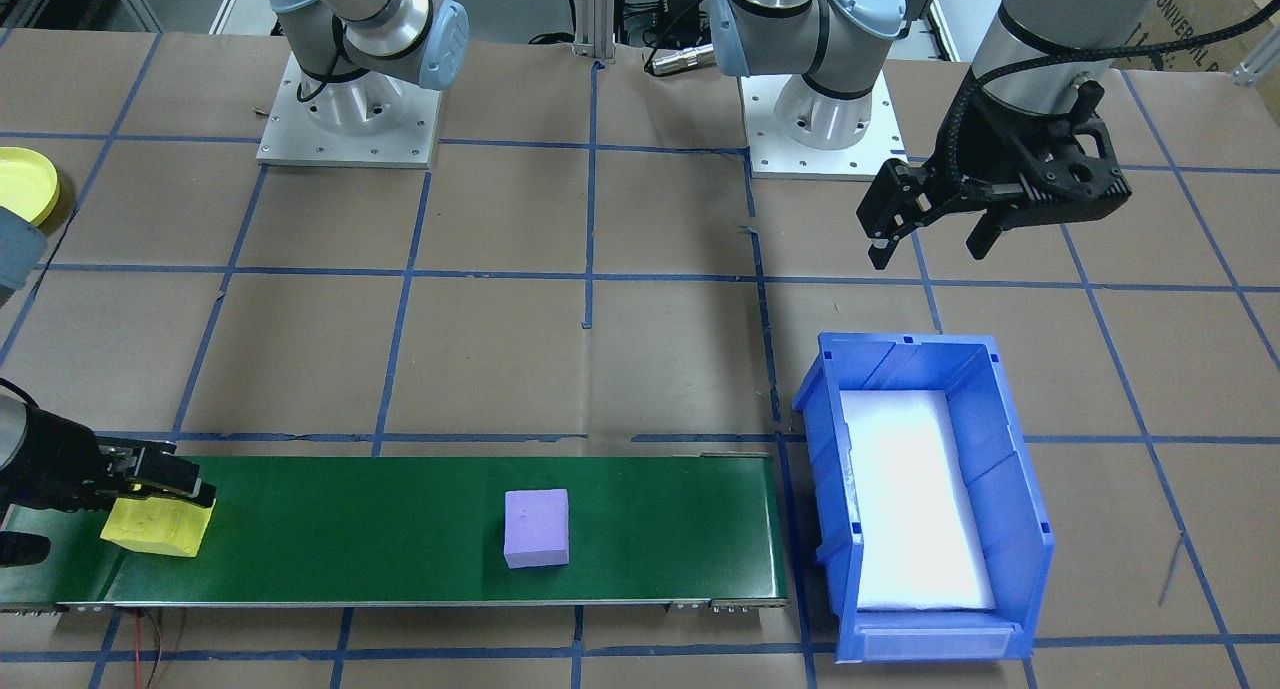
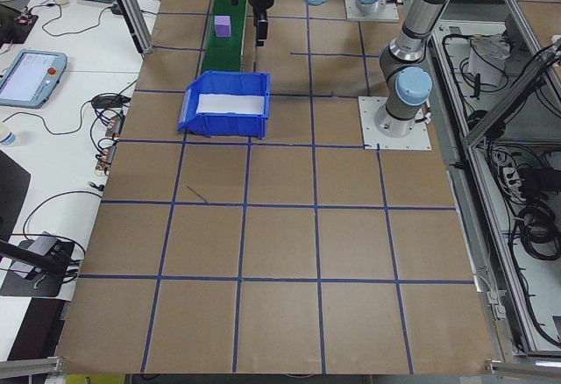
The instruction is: Move block left to right into plate
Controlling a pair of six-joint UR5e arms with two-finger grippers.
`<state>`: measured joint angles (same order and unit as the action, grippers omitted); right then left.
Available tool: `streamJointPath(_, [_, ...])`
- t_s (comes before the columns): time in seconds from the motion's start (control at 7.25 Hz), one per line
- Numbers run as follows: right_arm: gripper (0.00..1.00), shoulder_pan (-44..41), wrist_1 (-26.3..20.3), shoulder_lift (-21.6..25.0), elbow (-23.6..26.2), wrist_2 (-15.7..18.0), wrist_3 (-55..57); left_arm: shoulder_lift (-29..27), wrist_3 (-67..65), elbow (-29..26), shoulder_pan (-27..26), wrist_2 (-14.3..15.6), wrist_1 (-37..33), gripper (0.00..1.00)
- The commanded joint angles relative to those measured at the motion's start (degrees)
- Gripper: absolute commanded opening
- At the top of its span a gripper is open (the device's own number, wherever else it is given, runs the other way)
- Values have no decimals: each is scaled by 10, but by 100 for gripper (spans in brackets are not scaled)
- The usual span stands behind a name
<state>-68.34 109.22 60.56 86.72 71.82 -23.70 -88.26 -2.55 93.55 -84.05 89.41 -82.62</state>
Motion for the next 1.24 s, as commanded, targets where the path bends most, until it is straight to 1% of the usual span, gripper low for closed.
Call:
streamJointPath(0.0, [60,0,0,0,-2,43,10,0,0,1,0,0,0,100])
streamJointPath(0.14, [38,0,0,5,-5,62,37,0,0,1,0,0,0,100])
streamJointPath(0.28, [30,1,-1,15,-7,74,48,0,0,1,0,-2,0,100])
streamJointPath(0.41, [29,5,-2,35,-15,104,43,0,0,1,-1,-4,0,100])
streamJointPath(0.55, [30,16,-24,61,-18,124,25,0,-1,1,-1,-6,0,100])
streamJointPath(0.69, [30,50,-53,85,-12,130,-28,0,0,1,-1,-6,0,100])
streamJointPath(0.83, [30,122,-88,96,-3,153,-126,0,-1,1,-1,-6,0,100])
streamJointPath(0.97, [30,194,-110,112,5,182,-189,0,0,1,-1,-6,0,100])
streamJointPath(1.1, [30,255,-110,122,22,203,-273,0,0,1,-1,-6,0,100])
